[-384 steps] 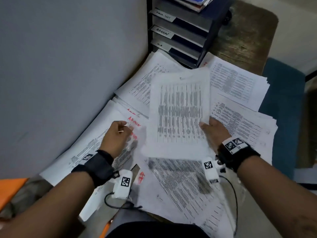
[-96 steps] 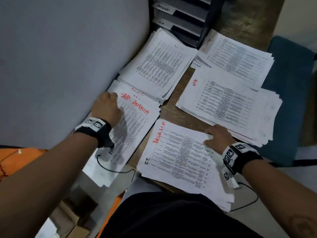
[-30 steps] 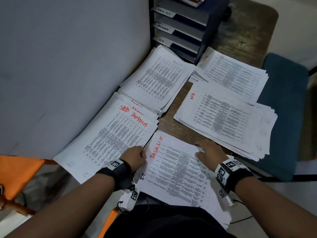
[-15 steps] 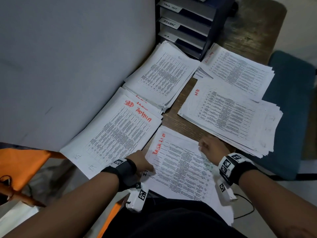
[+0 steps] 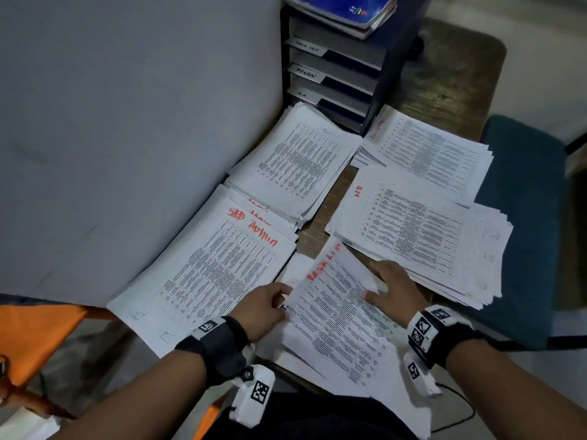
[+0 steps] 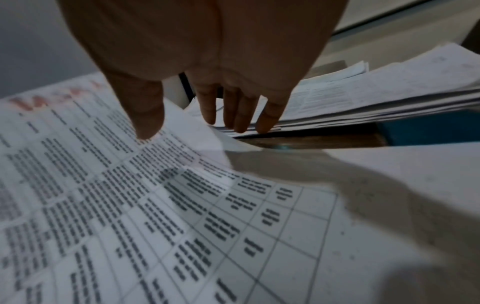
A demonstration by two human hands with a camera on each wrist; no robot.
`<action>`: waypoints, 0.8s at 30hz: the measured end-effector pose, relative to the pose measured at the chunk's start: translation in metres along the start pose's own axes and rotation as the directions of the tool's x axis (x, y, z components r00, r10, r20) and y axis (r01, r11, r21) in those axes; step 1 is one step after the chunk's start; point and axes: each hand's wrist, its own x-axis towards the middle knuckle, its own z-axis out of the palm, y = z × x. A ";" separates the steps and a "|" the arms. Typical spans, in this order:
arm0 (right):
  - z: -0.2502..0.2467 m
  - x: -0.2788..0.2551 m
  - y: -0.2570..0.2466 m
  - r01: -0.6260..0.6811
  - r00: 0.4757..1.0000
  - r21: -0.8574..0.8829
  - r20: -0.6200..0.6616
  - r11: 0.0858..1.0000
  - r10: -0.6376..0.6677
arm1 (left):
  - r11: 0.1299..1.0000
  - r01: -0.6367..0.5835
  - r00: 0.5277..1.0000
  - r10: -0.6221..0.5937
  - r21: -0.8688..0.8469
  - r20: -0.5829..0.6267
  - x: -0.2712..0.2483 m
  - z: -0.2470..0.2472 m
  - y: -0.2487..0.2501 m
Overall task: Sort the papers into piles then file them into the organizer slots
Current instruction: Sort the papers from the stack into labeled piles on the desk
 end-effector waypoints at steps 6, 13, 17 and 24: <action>-0.027 0.001 -0.009 -0.074 0.991 0.287 0.132 0.955 0.037 | 0.985 -0.127 0.983 0.109 -0.120 -0.149 0.007 -0.037 0.020; -0.038 0.016 -0.014 -0.056 0.982 0.305 0.187 0.951 -0.002 | 0.731 -0.265 0.867 -0.104 -0.628 -0.487 0.043 -0.084 0.041; -0.028 0.049 -0.041 -0.104 0.992 0.575 0.003 0.812 0.125 | 0.611 -0.238 0.897 -0.161 -0.755 -0.413 0.055 -0.093 0.053; -0.039 0.143 -0.086 -0.281 0.932 0.488 -0.068 0.826 0.357 | 0.758 -0.081 0.912 -0.207 -0.648 -0.356 0.055 -0.094 0.017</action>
